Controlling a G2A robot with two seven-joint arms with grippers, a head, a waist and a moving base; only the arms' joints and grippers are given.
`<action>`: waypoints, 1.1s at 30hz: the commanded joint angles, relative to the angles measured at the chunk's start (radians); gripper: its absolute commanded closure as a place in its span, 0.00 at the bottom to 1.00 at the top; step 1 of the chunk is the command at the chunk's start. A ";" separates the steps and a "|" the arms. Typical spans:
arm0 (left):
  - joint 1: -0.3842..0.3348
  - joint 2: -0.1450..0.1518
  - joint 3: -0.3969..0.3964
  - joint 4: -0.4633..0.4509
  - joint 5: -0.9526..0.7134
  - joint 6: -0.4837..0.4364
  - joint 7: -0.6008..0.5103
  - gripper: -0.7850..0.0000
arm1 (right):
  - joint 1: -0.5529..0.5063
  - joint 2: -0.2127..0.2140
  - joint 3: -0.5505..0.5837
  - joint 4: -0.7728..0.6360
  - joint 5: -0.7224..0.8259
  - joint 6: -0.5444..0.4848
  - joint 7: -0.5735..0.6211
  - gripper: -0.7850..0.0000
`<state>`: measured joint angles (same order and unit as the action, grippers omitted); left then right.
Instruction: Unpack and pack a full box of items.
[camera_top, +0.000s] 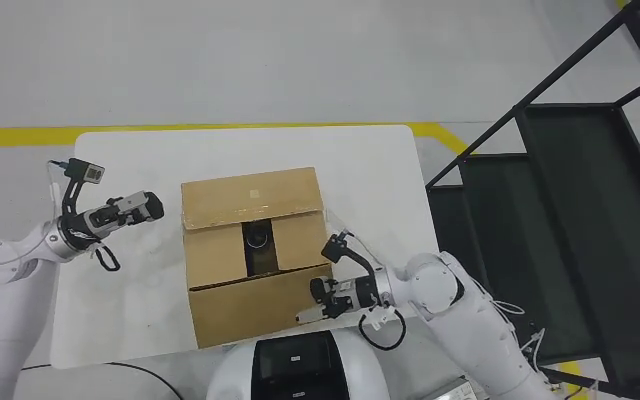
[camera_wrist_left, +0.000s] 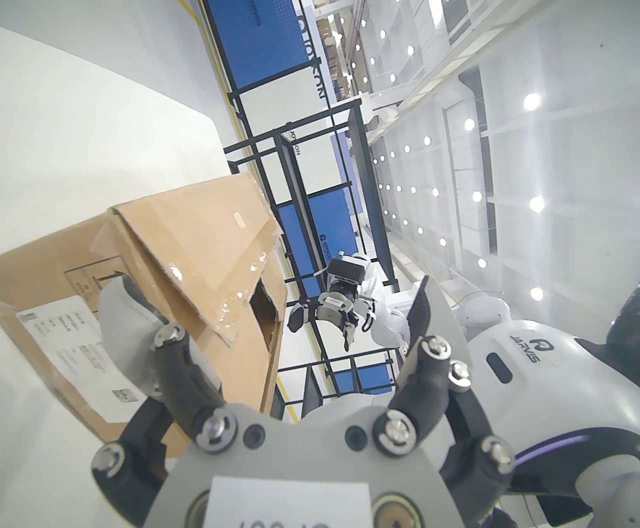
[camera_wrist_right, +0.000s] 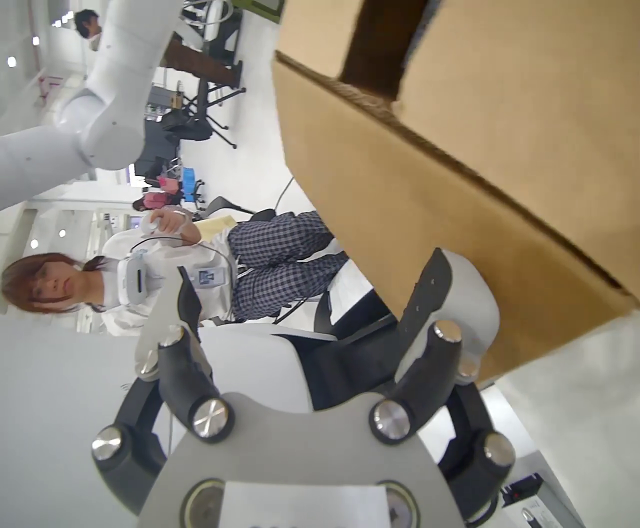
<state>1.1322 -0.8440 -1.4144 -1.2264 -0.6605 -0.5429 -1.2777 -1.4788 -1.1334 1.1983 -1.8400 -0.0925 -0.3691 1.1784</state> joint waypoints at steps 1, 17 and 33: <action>0.023 0.005 -0.015 -0.037 -0.028 0.021 -0.020 0.00 | -0.011 0.005 0.017 -0.021 0.078 -0.019 0.023 0.00; 0.067 0.010 0.089 -0.130 -0.019 0.122 -0.121 0.00 | -0.007 0.031 0.131 -0.036 0.331 -0.056 -0.013 0.00; 0.012 0.013 0.150 -0.032 0.014 0.128 -0.128 0.00 | -0.019 0.047 0.137 -0.030 0.364 -0.060 -0.029 0.00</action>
<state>1.1516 -0.8297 -1.2677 -1.2704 -0.6368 -0.4142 -1.4061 -1.4984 -1.0873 1.3363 -1.8695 0.2717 -0.4296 1.1508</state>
